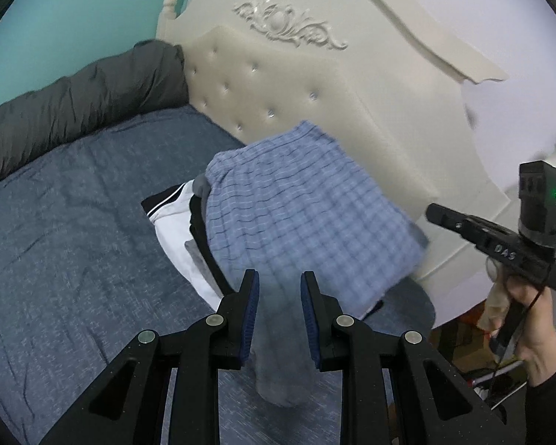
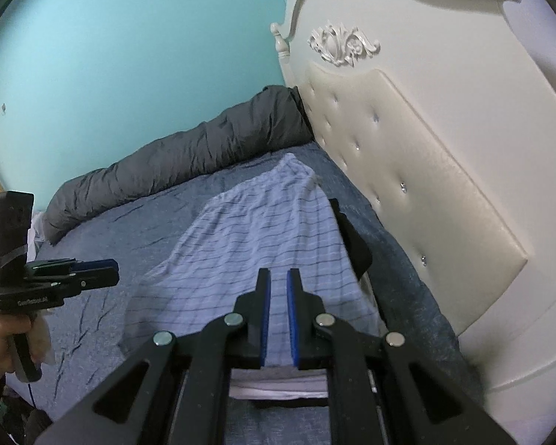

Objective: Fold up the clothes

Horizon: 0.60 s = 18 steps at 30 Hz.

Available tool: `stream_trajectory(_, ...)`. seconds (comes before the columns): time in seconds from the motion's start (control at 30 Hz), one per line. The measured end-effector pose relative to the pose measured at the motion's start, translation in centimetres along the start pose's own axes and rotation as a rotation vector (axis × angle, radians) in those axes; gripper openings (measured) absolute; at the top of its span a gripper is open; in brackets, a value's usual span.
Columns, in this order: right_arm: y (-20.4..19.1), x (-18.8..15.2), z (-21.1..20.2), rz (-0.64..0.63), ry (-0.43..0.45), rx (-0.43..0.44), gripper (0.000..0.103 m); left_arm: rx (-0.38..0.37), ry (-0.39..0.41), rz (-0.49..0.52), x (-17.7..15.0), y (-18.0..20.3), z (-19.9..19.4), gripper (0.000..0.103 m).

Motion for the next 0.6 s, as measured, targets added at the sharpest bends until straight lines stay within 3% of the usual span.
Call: stream_trajectory(0.6, -6.1, -0.8, -5.8, 0.017, 0.092, -0.036, 0.008, 0.013, 0.082, 0.020, -1.4, 1.0, -8.6, 0.026)
Point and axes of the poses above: each gripper's, at about its wrist camera, not at the fingertips, and z roughly the way its jaws point, y to its right, x to its top, the point moved 2 cm from there along z, roughly the way its jaws point, and after that the axes turned 14 degrees about x, right-handed, at the moved point
